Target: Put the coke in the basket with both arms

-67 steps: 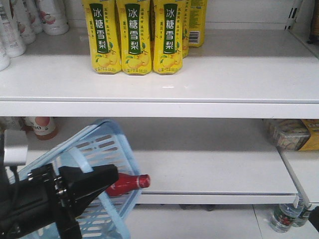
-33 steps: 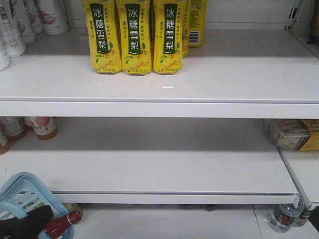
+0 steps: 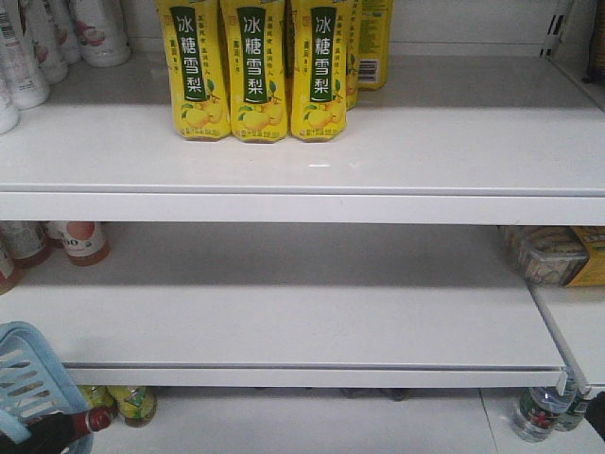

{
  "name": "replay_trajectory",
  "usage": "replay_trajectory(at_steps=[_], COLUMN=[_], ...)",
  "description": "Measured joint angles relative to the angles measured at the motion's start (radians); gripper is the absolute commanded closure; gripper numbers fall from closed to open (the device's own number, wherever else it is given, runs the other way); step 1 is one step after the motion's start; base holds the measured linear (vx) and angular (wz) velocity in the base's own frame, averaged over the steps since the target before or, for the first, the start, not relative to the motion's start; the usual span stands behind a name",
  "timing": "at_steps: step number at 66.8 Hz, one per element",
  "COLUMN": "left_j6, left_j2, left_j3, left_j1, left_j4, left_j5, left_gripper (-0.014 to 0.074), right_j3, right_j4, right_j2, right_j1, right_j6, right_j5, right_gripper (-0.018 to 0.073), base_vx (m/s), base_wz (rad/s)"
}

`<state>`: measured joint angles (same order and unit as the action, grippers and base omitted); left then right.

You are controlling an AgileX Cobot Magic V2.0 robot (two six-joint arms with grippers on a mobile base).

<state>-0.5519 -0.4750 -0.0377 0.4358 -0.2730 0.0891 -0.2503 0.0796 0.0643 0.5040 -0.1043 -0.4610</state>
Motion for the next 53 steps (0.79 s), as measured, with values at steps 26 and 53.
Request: replay_trajectory(at_steps=[26, 53], left_j6=[0.387, 0.427], left_j2=[0.249, 0.449], left_j3=[0.000, 0.000], left_j1=[-0.031, -0.316], left_j4=[0.340, 0.345], left_j5=[-0.114, -0.116], left_gripper=[0.0603, 0.0603], right_j3=[0.000, 0.000], right_j4=[0.000, 0.000], right_j2=[0.000, 0.000], right_j1=[0.000, 0.000], right_j6=[0.000, 0.000], right_j5=[0.000, 0.000], right_gripper=[0.0564, 0.0564], base_vx=[0.00, 0.00], base_wz=[0.00, 0.00])
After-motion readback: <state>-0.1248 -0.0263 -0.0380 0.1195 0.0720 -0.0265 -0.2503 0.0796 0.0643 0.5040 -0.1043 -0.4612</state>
